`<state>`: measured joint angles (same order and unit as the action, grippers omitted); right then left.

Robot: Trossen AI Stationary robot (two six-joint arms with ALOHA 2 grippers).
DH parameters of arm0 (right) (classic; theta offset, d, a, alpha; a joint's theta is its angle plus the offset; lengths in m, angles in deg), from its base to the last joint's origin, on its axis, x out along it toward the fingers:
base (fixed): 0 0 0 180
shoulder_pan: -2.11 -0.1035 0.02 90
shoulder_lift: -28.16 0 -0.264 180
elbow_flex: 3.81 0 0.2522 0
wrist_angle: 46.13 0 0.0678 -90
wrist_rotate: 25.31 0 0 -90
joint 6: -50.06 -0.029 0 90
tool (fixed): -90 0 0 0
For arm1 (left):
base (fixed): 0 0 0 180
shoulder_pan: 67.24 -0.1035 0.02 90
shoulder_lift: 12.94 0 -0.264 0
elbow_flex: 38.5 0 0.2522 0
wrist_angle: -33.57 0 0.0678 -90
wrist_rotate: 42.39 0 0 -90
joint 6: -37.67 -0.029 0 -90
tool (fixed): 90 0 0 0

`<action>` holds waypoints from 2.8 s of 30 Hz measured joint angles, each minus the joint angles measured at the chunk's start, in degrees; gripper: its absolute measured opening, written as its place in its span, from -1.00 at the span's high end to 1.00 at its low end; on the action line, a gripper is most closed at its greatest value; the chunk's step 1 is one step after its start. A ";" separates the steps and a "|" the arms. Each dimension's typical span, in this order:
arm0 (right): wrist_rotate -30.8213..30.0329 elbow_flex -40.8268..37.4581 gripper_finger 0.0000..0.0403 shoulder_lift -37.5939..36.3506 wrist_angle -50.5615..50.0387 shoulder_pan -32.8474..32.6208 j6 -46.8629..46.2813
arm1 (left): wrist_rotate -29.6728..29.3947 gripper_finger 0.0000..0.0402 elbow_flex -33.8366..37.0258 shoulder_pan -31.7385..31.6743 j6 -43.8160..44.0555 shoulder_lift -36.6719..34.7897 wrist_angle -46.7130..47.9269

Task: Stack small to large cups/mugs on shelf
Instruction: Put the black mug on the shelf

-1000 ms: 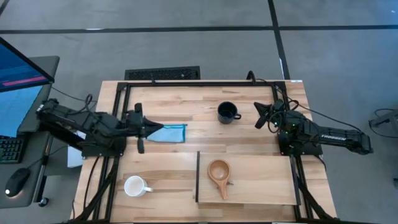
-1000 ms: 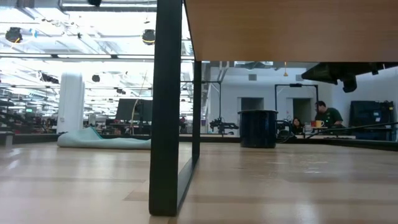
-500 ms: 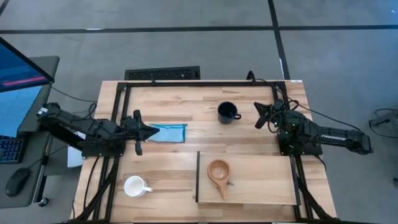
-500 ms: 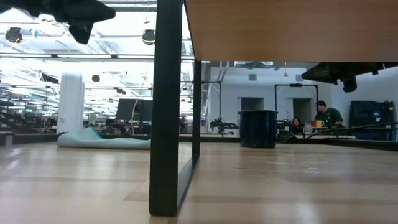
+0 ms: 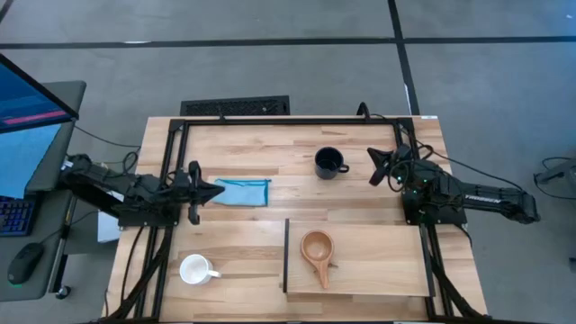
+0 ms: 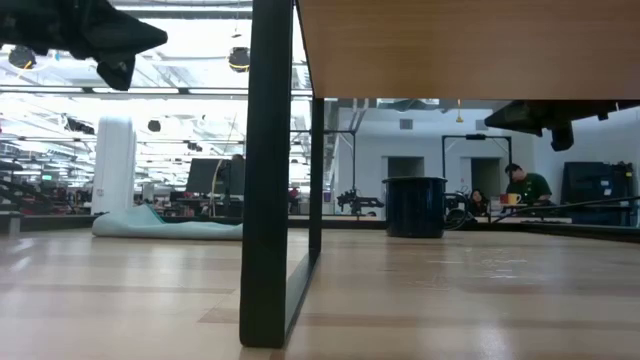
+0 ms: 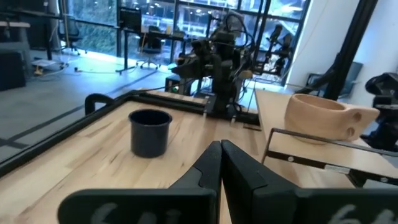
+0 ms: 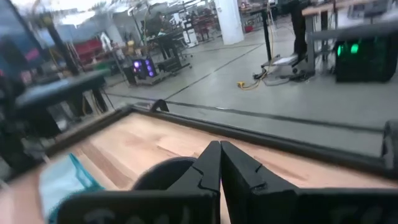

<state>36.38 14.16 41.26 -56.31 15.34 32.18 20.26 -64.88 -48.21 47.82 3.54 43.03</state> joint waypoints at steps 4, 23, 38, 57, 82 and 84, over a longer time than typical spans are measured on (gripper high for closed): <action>0.09 0.02 0.84 0.00 0.45 -0.01 -6.18 | 0.08 1.00 0.85 0.00 0.98 -2.14 1.40; 5.84 0.04 0.66 0.02 16.14 -0.43 -4.71 | 0.08 1.00 0.85 0.02 3.19 -2.40 5.55; 5.86 0.80 0.11 0.02 14.69 -2.24 -16.52 | 0.06 1.00 0.85 0.00 3.13 -2.40 7.11; 6.00 36.46 0.21 20.44 -17.79 -1.69 -7.54 | 0.04 1.00 0.85 0.02 3.15 -2.38 8.50; 18.23 61.08 0.35 55.01 -42.52 7.82 -7.51 | 0.04 1.00 0.82 0.02 10.14 -2.38 11.66; 18.24 61.97 0.35 57.14 -43.28 8.37 -7.10 | 0.02 1.00 0.82 0.02 10.43 -2.38 11.60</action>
<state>54.62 76.13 98.40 -99.59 23.71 25.08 20.28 -64.05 -48.19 58.25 1.17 54.63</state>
